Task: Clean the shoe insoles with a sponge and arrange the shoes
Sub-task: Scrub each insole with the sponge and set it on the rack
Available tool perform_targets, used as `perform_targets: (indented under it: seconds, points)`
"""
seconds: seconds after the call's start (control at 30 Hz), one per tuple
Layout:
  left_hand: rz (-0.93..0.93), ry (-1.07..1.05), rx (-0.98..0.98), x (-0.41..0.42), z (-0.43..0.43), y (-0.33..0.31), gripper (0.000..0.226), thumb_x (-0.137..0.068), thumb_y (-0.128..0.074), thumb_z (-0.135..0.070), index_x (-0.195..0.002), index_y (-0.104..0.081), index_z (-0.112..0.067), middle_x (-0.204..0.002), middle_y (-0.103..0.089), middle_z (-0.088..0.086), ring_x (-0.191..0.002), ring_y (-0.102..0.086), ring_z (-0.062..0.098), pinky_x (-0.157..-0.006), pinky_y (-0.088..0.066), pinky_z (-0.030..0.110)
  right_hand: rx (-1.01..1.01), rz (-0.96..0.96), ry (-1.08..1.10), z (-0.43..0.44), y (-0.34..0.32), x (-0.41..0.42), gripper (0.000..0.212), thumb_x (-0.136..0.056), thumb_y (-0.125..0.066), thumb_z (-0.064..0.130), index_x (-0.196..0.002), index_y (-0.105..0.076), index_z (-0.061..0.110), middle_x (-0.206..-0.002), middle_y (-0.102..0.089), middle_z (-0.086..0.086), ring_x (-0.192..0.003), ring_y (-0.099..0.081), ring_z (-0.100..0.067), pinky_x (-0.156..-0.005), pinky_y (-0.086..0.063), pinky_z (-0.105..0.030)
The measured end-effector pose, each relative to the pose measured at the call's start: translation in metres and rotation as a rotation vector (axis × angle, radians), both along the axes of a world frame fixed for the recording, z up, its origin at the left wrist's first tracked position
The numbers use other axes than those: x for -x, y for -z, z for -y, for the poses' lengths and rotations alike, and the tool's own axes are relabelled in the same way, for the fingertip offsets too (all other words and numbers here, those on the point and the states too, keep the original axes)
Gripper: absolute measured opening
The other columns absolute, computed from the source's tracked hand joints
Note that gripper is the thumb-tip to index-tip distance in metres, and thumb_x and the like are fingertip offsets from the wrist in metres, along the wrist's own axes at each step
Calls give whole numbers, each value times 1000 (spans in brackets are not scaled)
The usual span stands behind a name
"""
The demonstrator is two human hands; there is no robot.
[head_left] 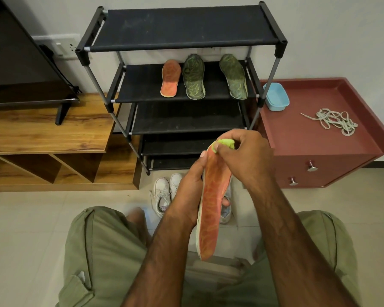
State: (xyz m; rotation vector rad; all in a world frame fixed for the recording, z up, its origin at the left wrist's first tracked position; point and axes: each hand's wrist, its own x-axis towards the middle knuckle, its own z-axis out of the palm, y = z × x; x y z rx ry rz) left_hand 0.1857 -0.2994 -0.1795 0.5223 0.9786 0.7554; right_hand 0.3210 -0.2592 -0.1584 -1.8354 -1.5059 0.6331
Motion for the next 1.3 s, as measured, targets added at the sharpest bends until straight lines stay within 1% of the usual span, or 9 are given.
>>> perform_targets:
  seconds: [0.27, 0.33, 0.4, 0.53, 0.63, 0.73, 0.87, 1.13, 1.3]
  points:
    - [40, -51, -41, -1, -1, 1, 57, -101, -47, -58, -128, -68, -13, -92, -69, 15, -69, -61, 26, -52, -56, 33, 35, 2, -98, 0, -2, 3, 10, -86, -75, 39, -95, -77, 36, -86, -74, 17, -83, -70, -4, -79, -61, -41]
    - [84, -74, -19, 2, -1, 3, 56, -102, -46, -57, -126, -68, -12, -91, -69, 14, -69, -62, 24, -50, -56, 32, 75, -171, -207, 2, -4, 1, 9, -83, -79, 35, -92, -79, 33, -87, -76, 14, -85, -73, -5, -82, -62, -42]
    - [140, -64, 37, 7, -1, 4, 64, -100, -45, -61, -125, -69, -6, -92, -68, 16, -66, -61, 25, -51, -56, 32, 20, -398, -109, 2, -9, -5, 8, -84, -80, 32, -92, -81, 28, -86, -78, 11, -84, -74, -6, -79, -61, -35]
    - [209, -93, 51, 10, -2, 9, 68, -95, -51, -65, -124, -72, -7, -133, -60, 31, -80, -57, 33, -57, -57, 33, -79, -598, 108, 3, -12, -15, 12, -94, -72, 23, -100, -82, 22, -85, -79, 5, -77, -73, -5, -61, -51, -19]
    - [199, -111, 51, 6, -2, 7, 64, -95, -49, -64, -110, -79, -10, -111, -66, 29, -75, -59, 30, -58, -58, 34, -42, -512, 104, 5, -5, -12, 25, -90, -73, 13, -111, -80, 23, -94, -79, 7, -87, -75, -5, -77, -61, -29]
    - [190, -129, 35, 3, -1, 1, 62, -100, -43, -62, -94, -84, -15, -90, -69, 15, -70, -60, 27, -58, -58, 34, -42, -369, 90, 8, 4, -3, 24, -84, -81, 24, -108, -78, 29, -91, -78, 12, -86, -74, -3, -83, -64, -40]
    - [196, -144, 12, 1, 3, -5, 58, -100, -43, -58, -97, -83, -16, -92, -67, 13, -70, -60, 26, -60, -56, 35, -72, -89, 57, 8, 3, 10, 32, -80, -84, 45, -107, -71, 31, -93, -71, 14, -84, -67, -4, -76, -59, -32]
    - [162, -139, 4, 3, 6, -6, 59, -100, -43, -59, -96, -83, -16, -90, -70, 15, -67, -62, 26, -61, -56, 34, -50, 116, 52, 5, -6, 13, 14, -89, -74, 20, -98, -71, 29, -87, -71, 12, -76, -66, -6, -68, -57, -29]
    - [142, -141, 7, 0, 4, -6, 59, -96, -48, -63, -106, -80, -15, -101, -71, 17, -74, -62, 29, -67, -55, 38, -30, 205, 30, 7, -6, 15, 21, -94, -68, 22, -111, -72, 33, -110, -71, 9, -94, -68, -14, -82, -58, -36]
